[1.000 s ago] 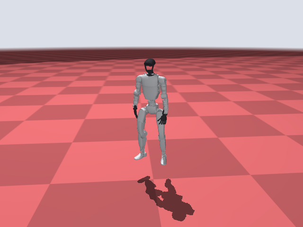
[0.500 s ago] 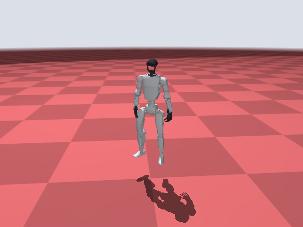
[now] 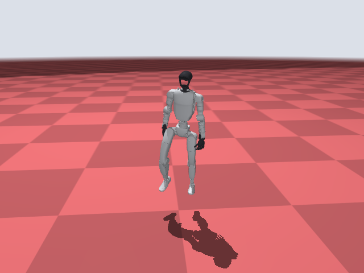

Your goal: Stand up

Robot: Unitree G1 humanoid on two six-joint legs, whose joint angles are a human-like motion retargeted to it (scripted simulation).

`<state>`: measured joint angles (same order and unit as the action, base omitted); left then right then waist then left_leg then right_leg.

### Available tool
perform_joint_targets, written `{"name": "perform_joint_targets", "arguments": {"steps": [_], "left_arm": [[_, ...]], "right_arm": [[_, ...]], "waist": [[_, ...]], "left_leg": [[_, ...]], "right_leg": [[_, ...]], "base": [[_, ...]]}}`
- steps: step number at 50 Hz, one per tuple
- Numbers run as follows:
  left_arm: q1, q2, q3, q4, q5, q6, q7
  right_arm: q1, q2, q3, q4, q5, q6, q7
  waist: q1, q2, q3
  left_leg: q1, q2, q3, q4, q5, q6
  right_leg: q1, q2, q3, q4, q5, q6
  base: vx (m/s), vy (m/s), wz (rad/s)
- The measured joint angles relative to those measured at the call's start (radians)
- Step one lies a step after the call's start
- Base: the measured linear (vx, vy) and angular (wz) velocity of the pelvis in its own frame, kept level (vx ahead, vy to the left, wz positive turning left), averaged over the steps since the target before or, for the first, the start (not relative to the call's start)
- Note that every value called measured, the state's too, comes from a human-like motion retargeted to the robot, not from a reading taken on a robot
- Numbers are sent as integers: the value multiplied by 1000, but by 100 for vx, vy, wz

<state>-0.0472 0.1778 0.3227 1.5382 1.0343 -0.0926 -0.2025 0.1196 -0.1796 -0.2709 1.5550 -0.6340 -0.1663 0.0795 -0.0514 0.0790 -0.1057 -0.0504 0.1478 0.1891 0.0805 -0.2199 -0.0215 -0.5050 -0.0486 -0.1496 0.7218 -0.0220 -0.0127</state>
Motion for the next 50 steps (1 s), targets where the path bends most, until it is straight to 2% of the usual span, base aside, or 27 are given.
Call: {"name": "perform_joint_targets", "arguments": {"steps": [2, 7, 9, 11, 13, 15, 17, 20, 23, 25, 27, 28, 30, 35, 39, 43, 45, 47, 48, 50], "left_arm": [[-31, -14, -13, -23, -16, -19, 11], [-96, -27, -30, -71, -57, -66, 7], [-113, -27, -28, -86, -63, -76, 6], [-125, -26, -26, -92, -70, -84, 4], [-131, -24, -26, -93, -78, -88, 0], [-123, -21, -26, -94, -78, -88, -3], [-104, -23, -12, -100, -70, -86, -4], [-59, -33, 22, -109, -55, -85, 7], [-17, -35, 43, -107, -56, -82, 8], [10, -33, 58, -102, -50, -75, 4], [32, -31, 76, -100, -37, -66, 3], [41, -30, 84, -101, -34, -63, 4], [61, -30, 104, -102, -31, -60, 7], [121, -45, 176, -108, -36, -59, 2], [184, -47, 236, -113, -32, -59, -2], [230, -43, 287, -98, -35, -56, -17], [254, -35, 308, -85, -35, -51, -26], [279, -18, 331, -67, -27, -41, -31], [287, -10, 340, -59, -23, -36, -32], [297, 7, 358, -40, -20, -23, -31]], "right_arm": [[16, -2, -14, 22, 6, 8, 5], [35, -7, -24, 56, 0, 19, 15], [35, -8, -22, 62, -12, 25, 22], [32, -9, -21, 63, -24, 29, 27], [29, -10, -23, 60, -32, 30, 28], [29, -8, -25, 54, -31, 27, 27], [18, -8, -27, 51, -24, 27, 33], [-7, -8, -32, 50, -15, 32, 43], [-45, -6, -29, 51, 4, 31, 45], [-76, -3, -18, 47, 19, 26, 51], [-107, -4, -4, 35, 20, 22, 58], [-122, -5, 3, 28, 16, 20, 61], [-154, -11, 16, 11, -3, 17, 65], [-241, -30, 58, -49, -46, 4, 63], [-286, -32, 79, -107, -37, -30, 65], [-313, -30, 77, -144, -35, -53, 72], [-316, -26, 77, -154, -33, -59, 71], [-309, -22, 79, -152, -26, -66, 69], [-304, -19, 81, -147, -23, -67, 70], [-288, -15, 80, -135, -25, -62, 75]], "waist": [[-23, -10, 7], [-61, -74, 43], [-50, -97, 53], [-36, -104, 53], [-37, -99, 44], [-56, -87, 35], [-74, -81, 18], [-83, -78, 3], [-68, -100, 12], [-45, -137, 18], [-33, -163, 18], [-30, -171, 19], [-27, -182, 26], [-2, -180, 55], [47, -163, 69], [57, -126, 92], [55, -111, 99], [55, -114, 91], [57, -118, 85], [74, -124, 79]], "left_leg": [[14, -11, 0, 4, -9, -9], [85, -84, -14, 17, -45, -14], [123, -103, -4, 19, -57, -19], [149, -114, 1, 21, -55, -23], [165, -121, -10, 28, -37, -30], [178, -114, -36, 48, -10, -45], [181, -119, -58, 80, 37, -54], [171, -135, -97, 159, 164, -78], [141, -155, -73, 313, 366, -129], [82, -188, -72, 483, 493, -202], [8, -195, -72, 643, 528, -237], [-22, -183, -54, 703, 513, -233], [-76, -128, -5, 806, 381, -198], [-216, -79, 45, 794, 255, -141], [-277, -62, 89, 520, 252, -58], [-290, -85, 51, 185, 265, 18], [-293, -99, 41, 19, 312, 52], [-312, -110, 89, -85, 332, 61], [-315, -107, 126, -90, 296, 48], [-323, -98, 127, -62, 312, 61]], "right_leg": [[-13, -9, 2, -147, -2, 69], [13, -113, -32, -517, 28, 234], [14, -119, -15, -618, 39, 274], [13, -118, -2, -668, 43, 265], [19, -108, 23, -667, 51, 230], [42, -110, -27, -647, 47, 207], [56, -108, -44, -647, 74, 215], [75, -87, 18, -632, 93, 202], [130, -94, 24, -629, 76, 175], [174, -121, 27, -631, 55, 172], [201, -139, 33, -632, 40, 167], [214, -145, 28, -631, 33, 163], [243, -153, 15, -632, 21, 147], [322, -128, 4, -649, -7, 95], [380, -80, -9, -661, -43, 67], [452, -25, -38, -667, -87, 56], [489, 1, -45, -669, -111, 49], [517, 6, -47, -664, -137, 45], [522, 7, -39, -658, -148, 42], [533, 11, -13, -641, -167, 34]], "base": [[26, 4, 64], [32, -1, 35], [45, -12, -36], [41, -3, -40], [55, 1, 3], [57, -7, 43], [59, -8, 45], [68, -10, 20], [66, -9, 0], [62, -9, -12], [47, -6, 15], [52, -7, 28], [48, -5, 30], [43, 0, 0], [45, 2, -39], [42, 7, -8], [56, 10, 1], [56, 10, -9], [65, 15, -26], [61, 16, -41]]}}
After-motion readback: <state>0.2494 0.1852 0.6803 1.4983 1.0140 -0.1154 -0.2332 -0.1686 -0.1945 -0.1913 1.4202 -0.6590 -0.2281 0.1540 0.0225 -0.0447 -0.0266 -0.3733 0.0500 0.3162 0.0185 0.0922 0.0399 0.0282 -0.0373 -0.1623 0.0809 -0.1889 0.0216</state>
